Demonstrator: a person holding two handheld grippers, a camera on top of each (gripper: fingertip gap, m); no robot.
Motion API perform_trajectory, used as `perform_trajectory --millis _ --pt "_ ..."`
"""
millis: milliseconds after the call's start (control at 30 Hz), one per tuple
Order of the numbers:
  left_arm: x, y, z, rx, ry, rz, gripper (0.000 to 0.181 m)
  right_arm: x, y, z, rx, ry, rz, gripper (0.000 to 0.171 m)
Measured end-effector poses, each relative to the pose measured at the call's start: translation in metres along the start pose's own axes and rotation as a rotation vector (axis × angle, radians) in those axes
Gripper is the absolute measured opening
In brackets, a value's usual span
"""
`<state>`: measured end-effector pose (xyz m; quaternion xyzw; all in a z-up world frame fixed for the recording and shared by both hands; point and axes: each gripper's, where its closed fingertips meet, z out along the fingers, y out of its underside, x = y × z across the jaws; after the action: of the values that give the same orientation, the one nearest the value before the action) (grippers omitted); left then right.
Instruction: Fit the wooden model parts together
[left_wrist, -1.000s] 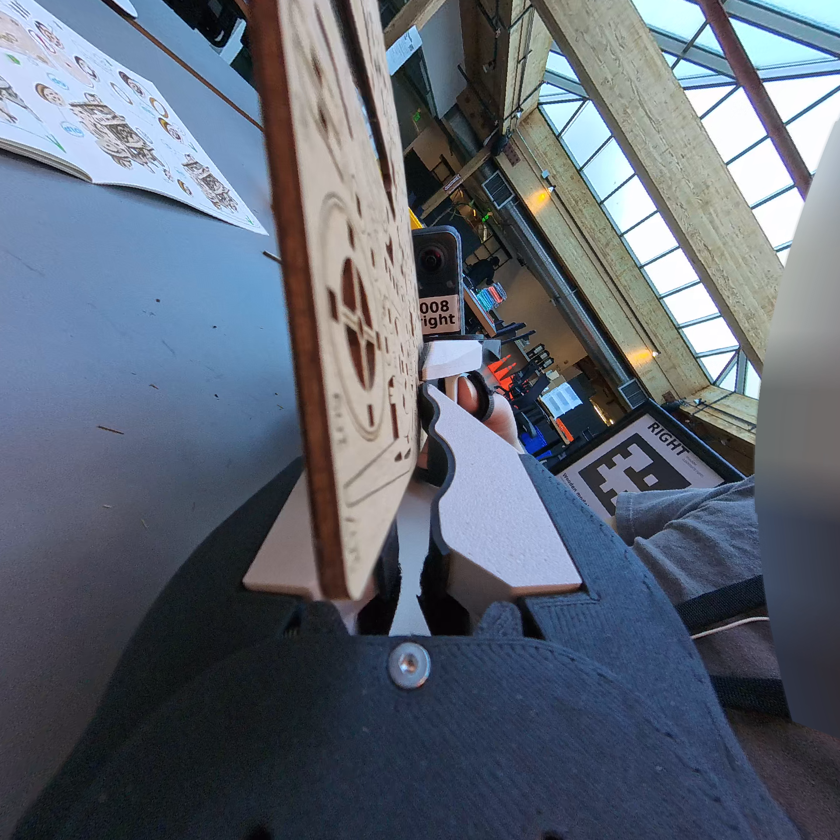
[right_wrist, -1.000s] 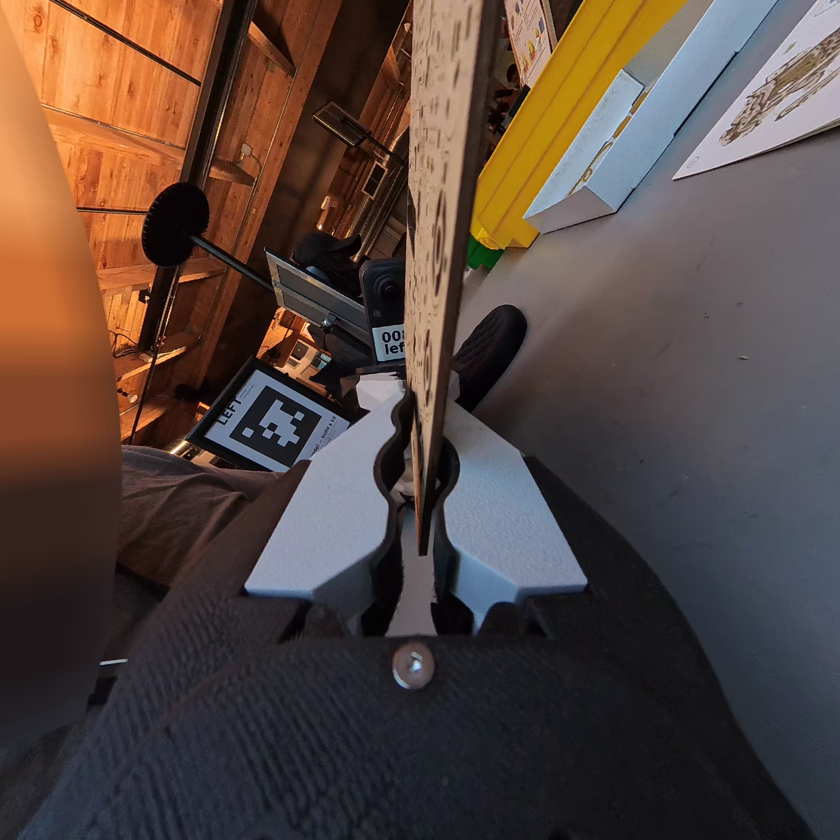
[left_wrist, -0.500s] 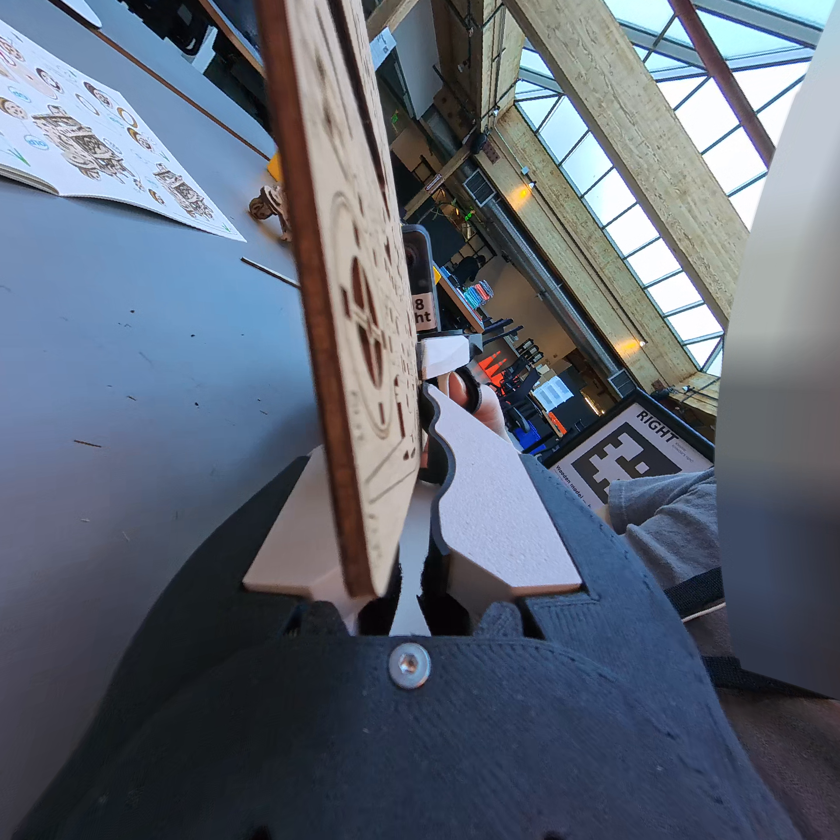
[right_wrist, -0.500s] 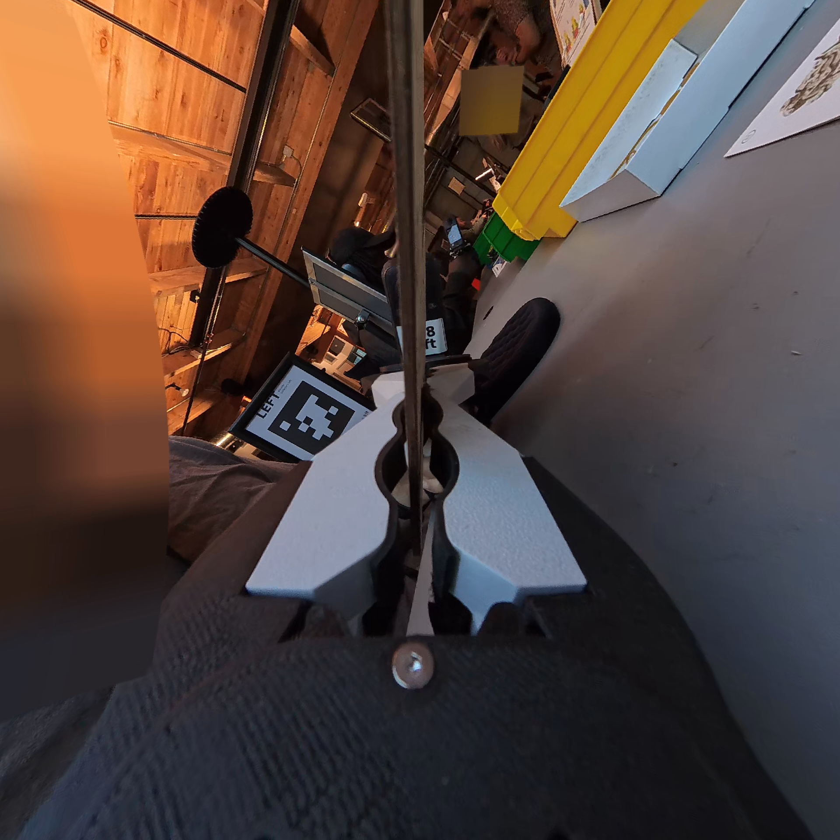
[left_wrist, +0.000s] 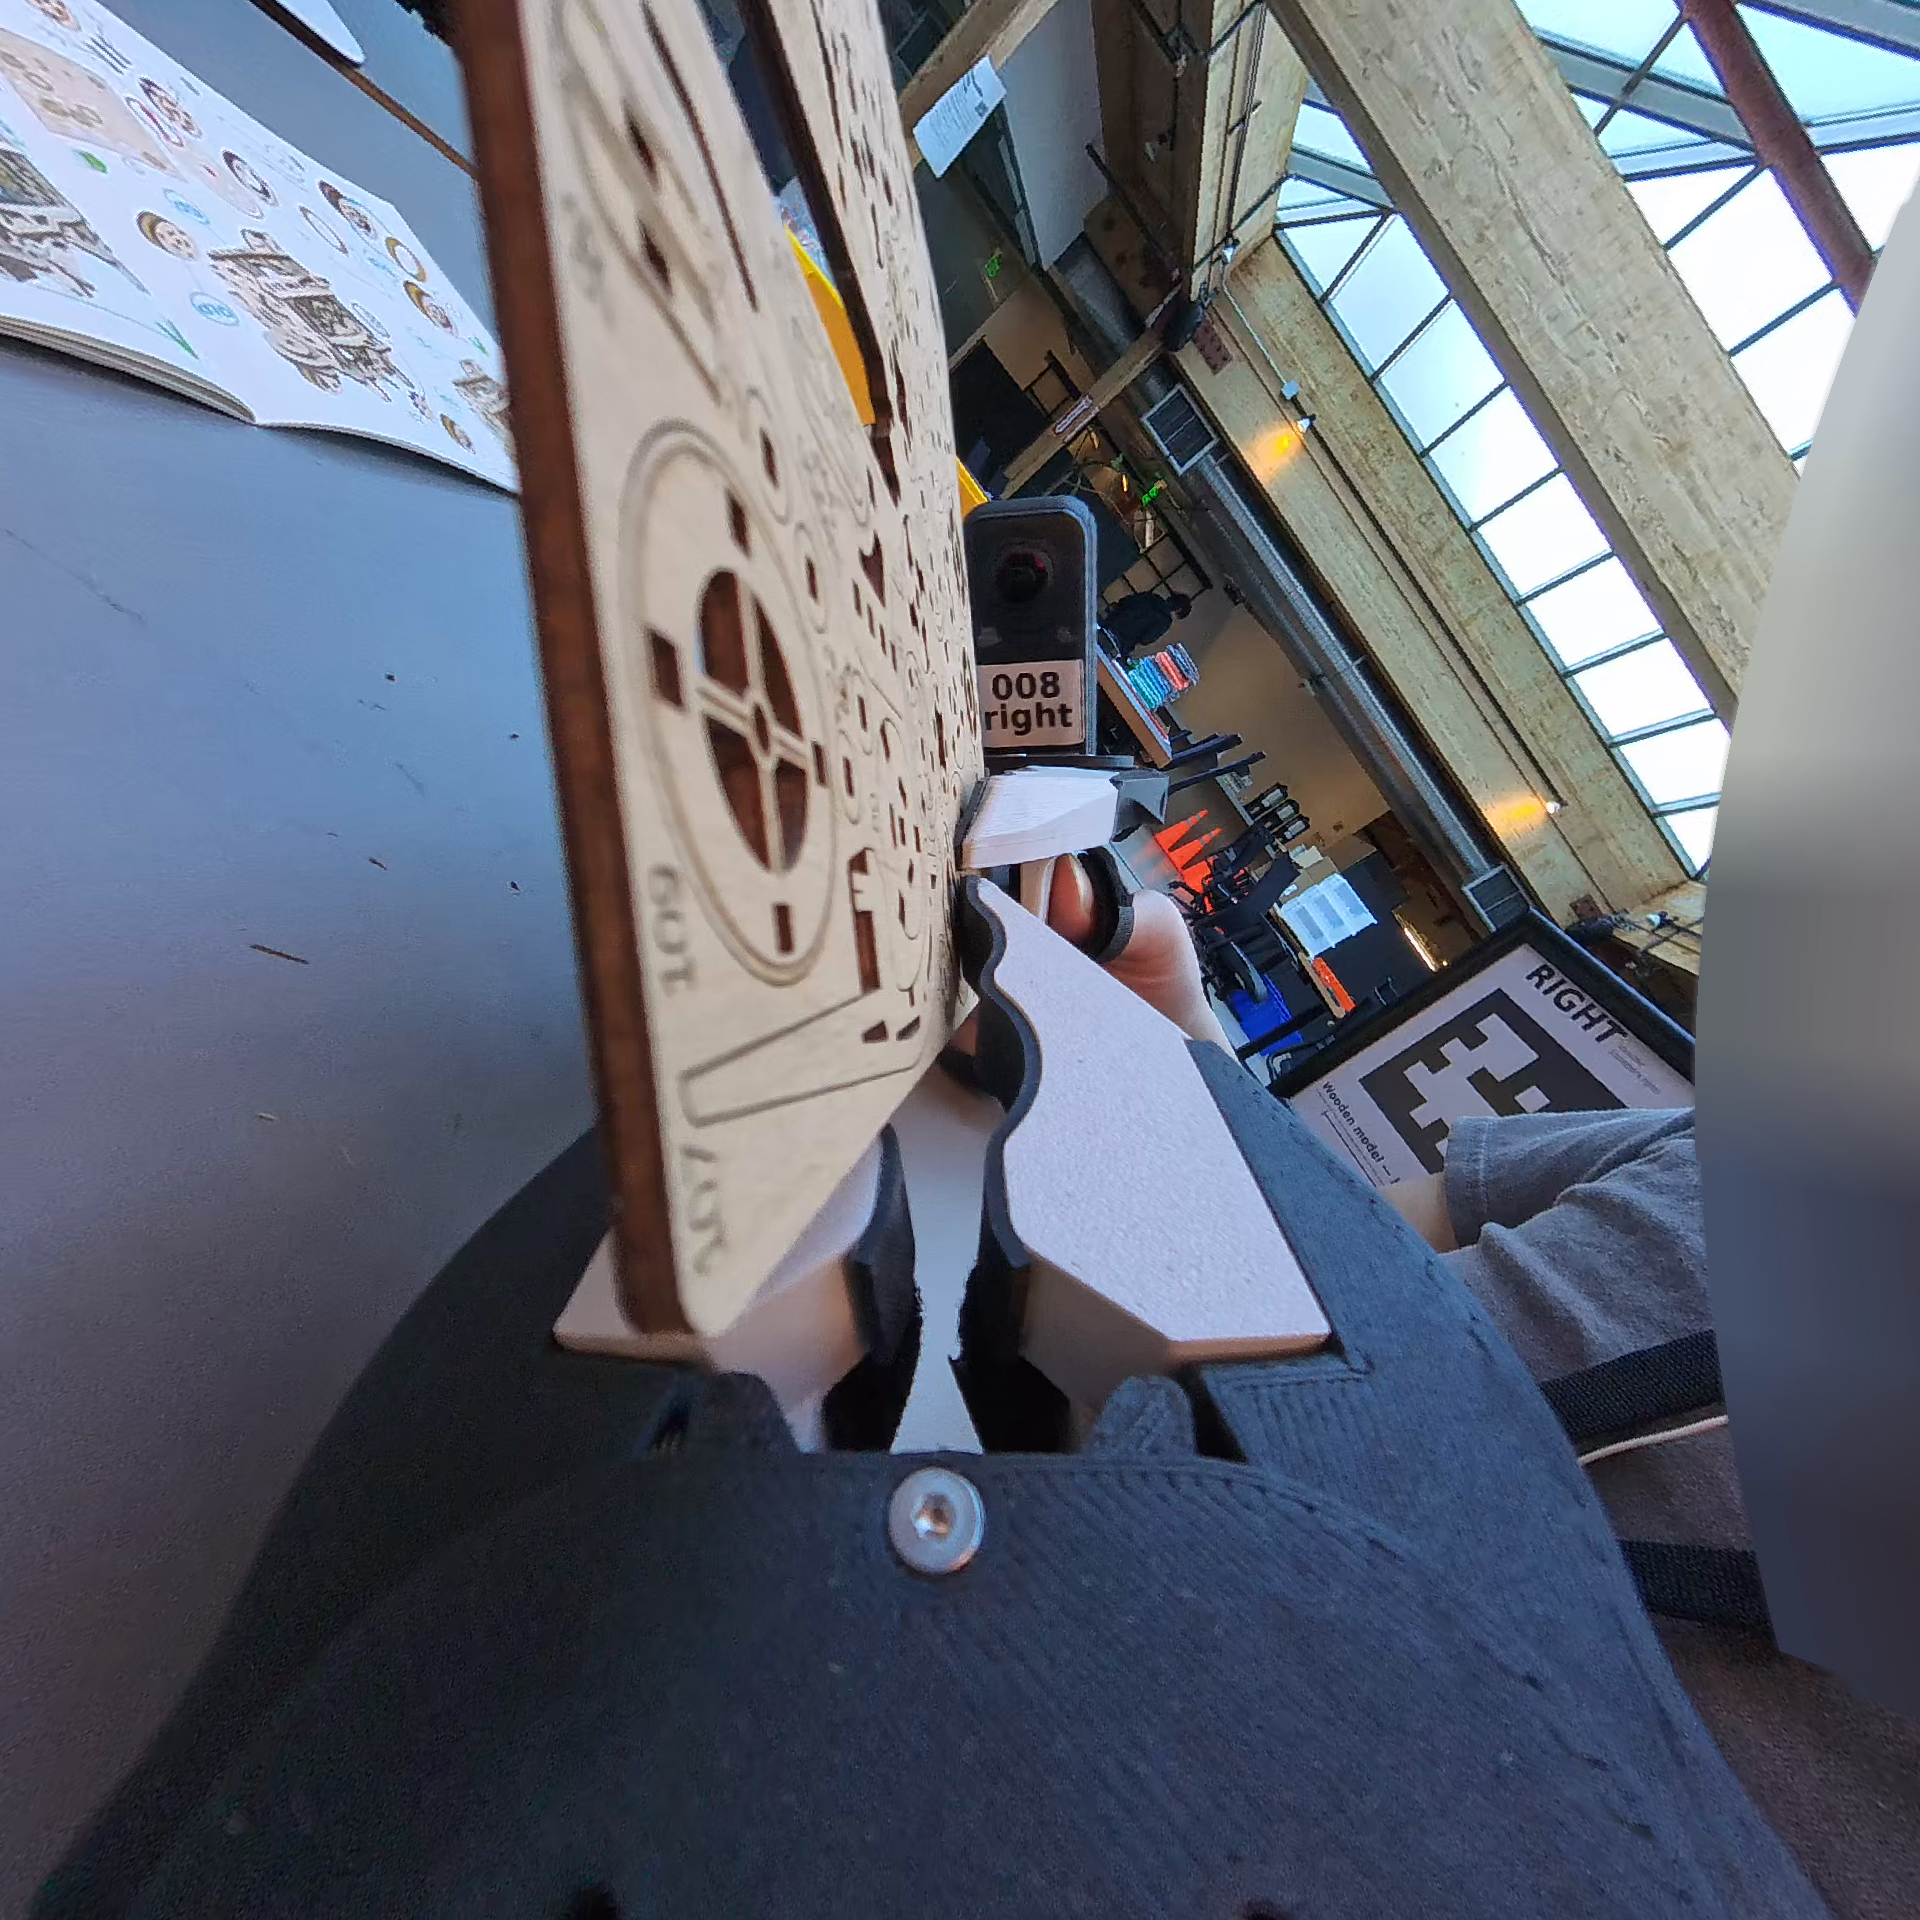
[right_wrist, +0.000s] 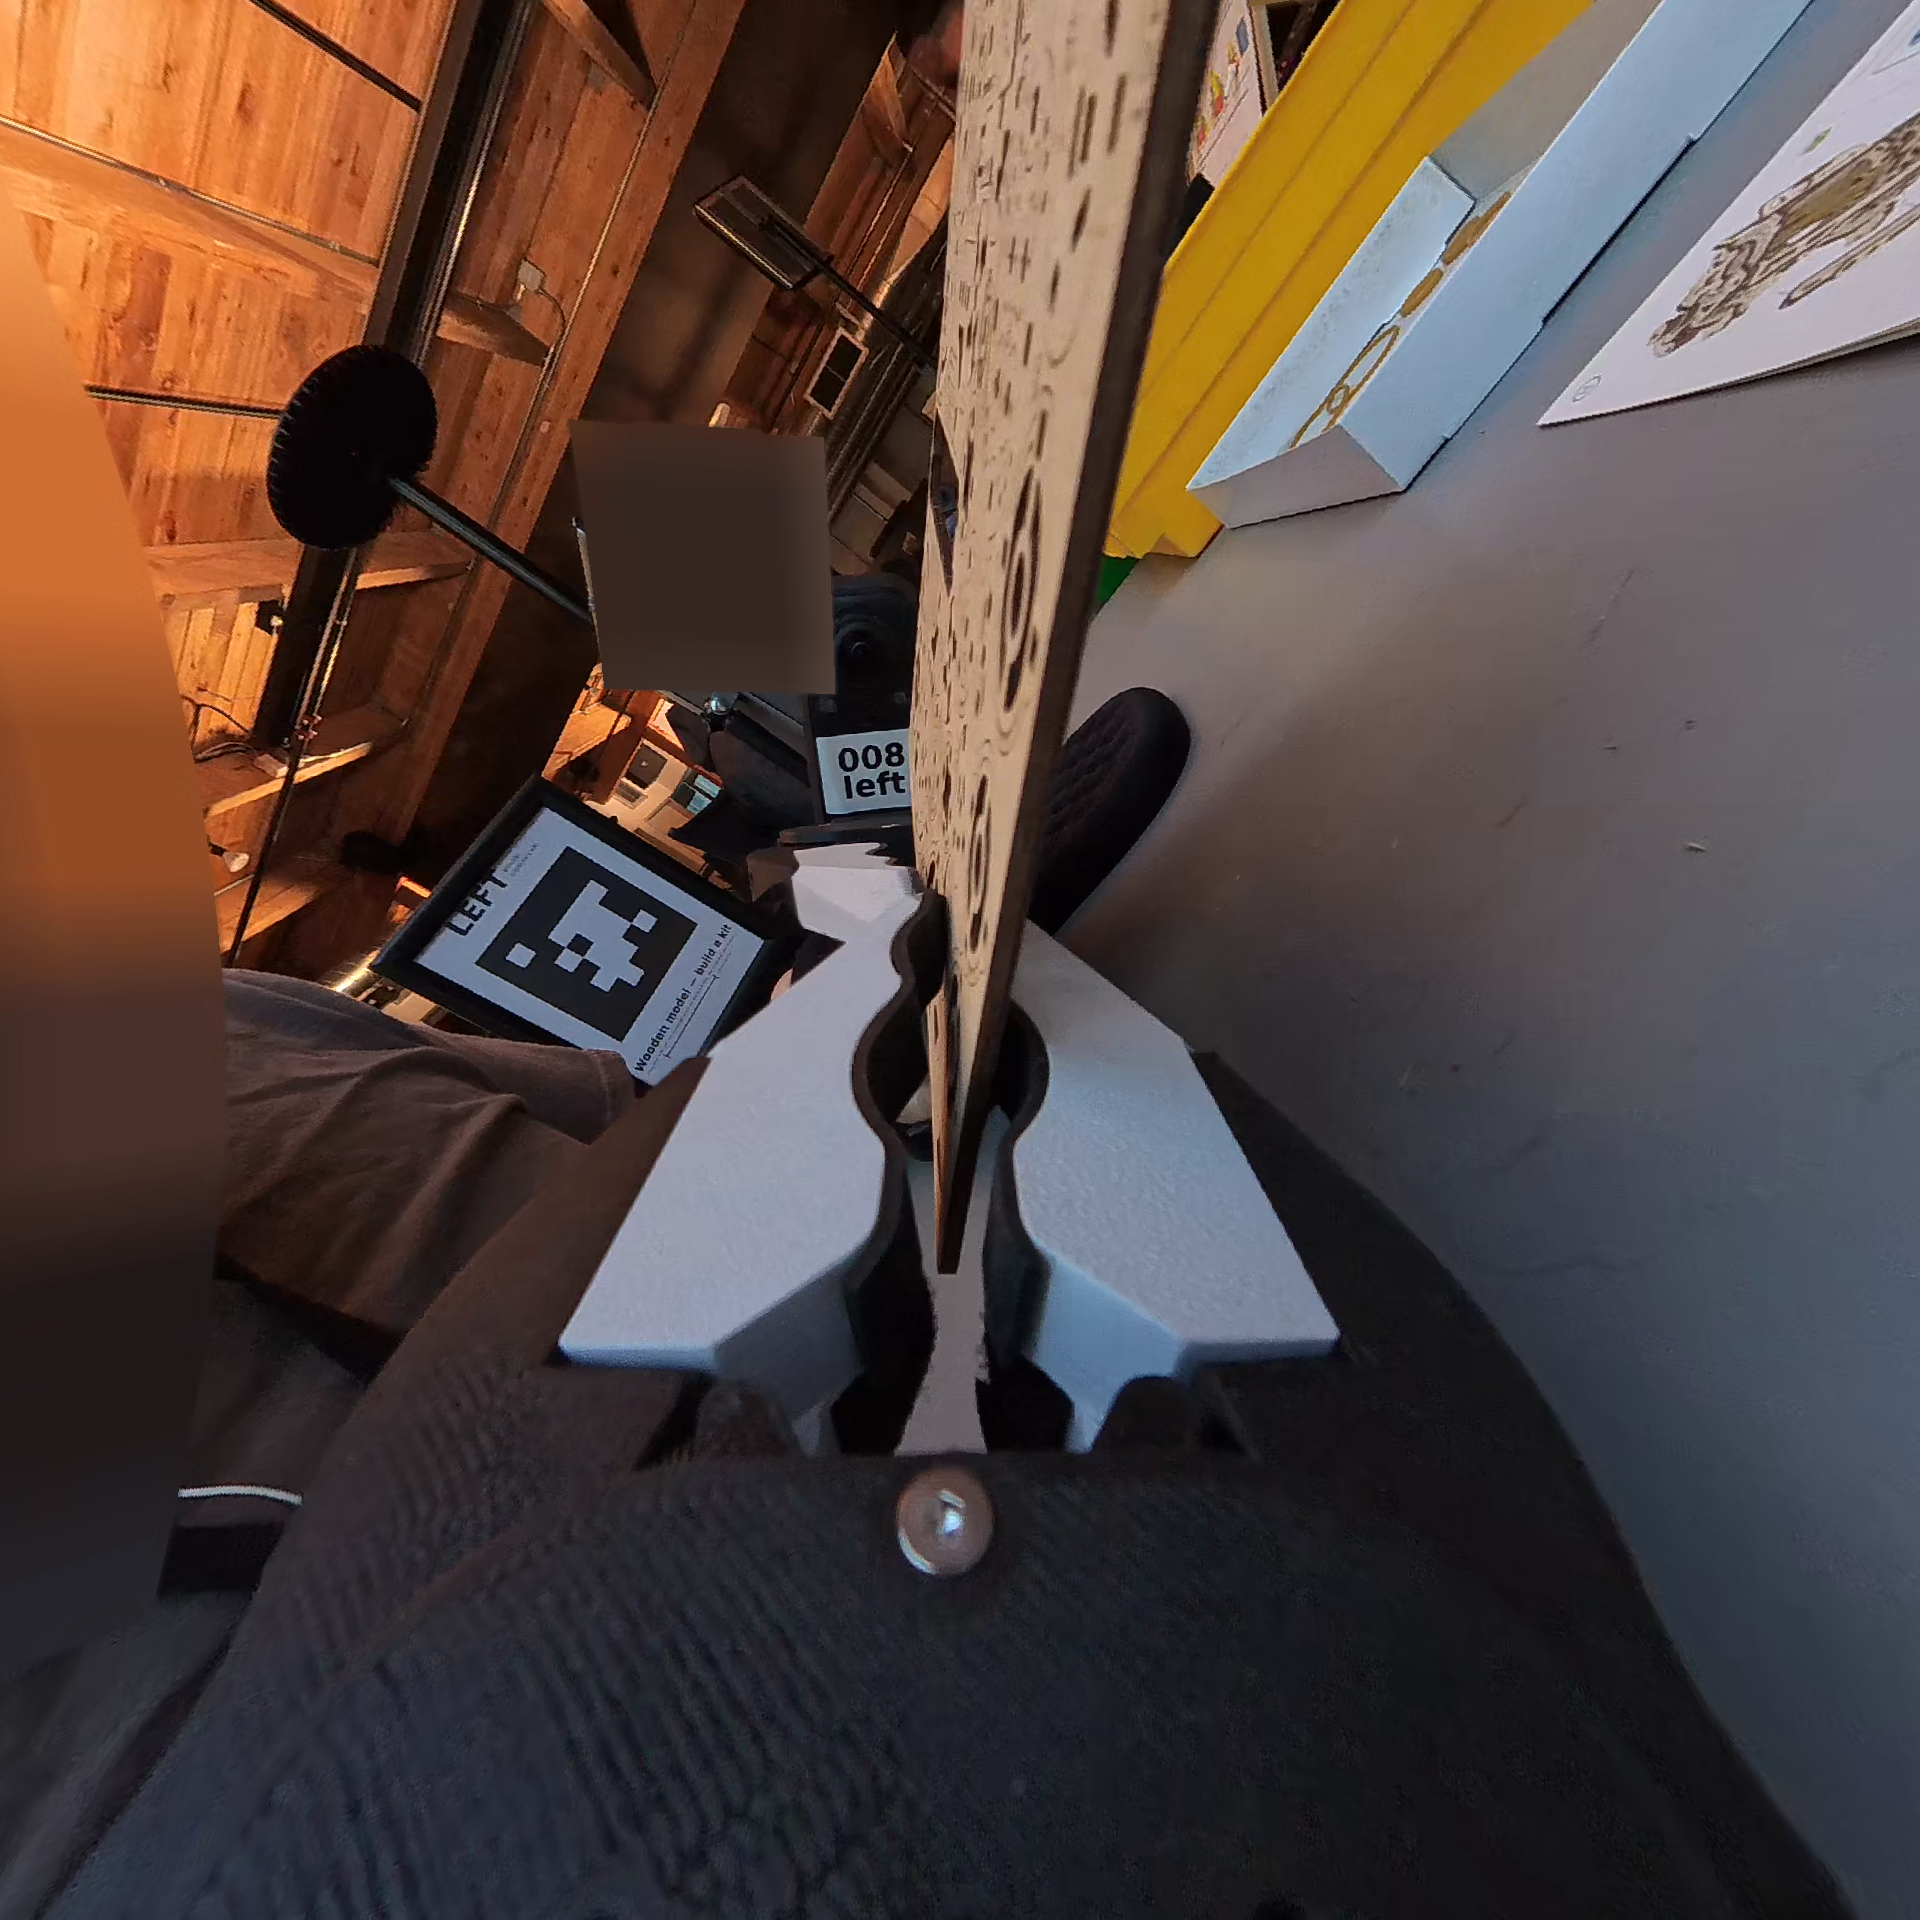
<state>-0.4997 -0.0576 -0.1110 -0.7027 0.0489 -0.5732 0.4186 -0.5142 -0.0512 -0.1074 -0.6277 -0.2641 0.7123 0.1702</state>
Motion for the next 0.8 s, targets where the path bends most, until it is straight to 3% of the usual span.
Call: perform_trajectory --millis 367,500,800 --pt "0.003 -0.003 0.001 0.009 0.041 -0.001 0.0 -0.004 -0.003 -0.001 0.027 0.01 -0.07 0.003" --pt "0.003 -0.01 -0.004 0.05 0.061 -0.034 0.0 -0.004 -0.008 -0.008 0.073 -0.023 0.025 0.002" --pt "0.002 -0.009 -0.004 0.042 0.068 -0.041 0.0 -0.005 0.0 -0.004 0.021 -0.029 0.034 0.001"
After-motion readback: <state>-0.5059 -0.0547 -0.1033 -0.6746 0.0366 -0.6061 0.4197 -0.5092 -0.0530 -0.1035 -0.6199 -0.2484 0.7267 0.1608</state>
